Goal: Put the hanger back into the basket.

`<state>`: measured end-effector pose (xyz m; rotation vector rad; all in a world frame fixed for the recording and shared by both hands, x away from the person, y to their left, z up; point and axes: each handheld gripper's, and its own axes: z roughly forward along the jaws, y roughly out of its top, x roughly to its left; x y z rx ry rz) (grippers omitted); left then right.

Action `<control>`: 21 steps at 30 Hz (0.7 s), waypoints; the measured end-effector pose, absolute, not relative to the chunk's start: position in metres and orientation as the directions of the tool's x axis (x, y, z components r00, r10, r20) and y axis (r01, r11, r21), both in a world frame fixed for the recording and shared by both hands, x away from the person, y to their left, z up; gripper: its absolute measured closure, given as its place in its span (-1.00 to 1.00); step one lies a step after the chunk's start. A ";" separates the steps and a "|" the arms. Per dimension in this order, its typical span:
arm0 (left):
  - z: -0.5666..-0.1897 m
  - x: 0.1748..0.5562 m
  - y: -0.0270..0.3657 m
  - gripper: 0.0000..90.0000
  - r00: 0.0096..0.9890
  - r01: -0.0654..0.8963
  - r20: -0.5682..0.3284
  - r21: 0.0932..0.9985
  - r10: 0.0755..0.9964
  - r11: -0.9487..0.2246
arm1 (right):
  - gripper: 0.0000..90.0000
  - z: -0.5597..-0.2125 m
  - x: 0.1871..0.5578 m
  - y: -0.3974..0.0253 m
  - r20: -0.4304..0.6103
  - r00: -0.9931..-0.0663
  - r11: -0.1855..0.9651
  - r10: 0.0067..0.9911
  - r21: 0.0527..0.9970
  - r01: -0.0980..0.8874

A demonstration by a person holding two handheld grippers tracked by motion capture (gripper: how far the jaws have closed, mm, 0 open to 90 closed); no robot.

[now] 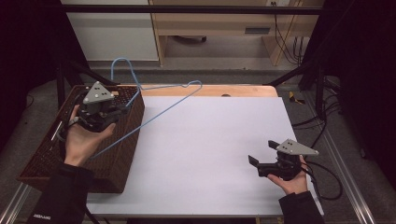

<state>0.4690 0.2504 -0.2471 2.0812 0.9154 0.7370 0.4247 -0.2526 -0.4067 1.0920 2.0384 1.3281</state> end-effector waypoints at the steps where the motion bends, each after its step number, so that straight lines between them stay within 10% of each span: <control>1: -0.246 0.469 0.256 0.94 0.582 0.368 0.214 0.791 0.784 -0.489 | -0.88 -0.407 0.425 -0.253 0.037 -0.572 0.214 0.819 0.906 0.364; 21: -0.256 0.474 0.331 0.94 0.490 0.415 0.209 0.798 0.846 -0.437 | -0.89 -0.407 0.425 -0.251 0.033 -0.575 0.220 0.817 0.904 0.365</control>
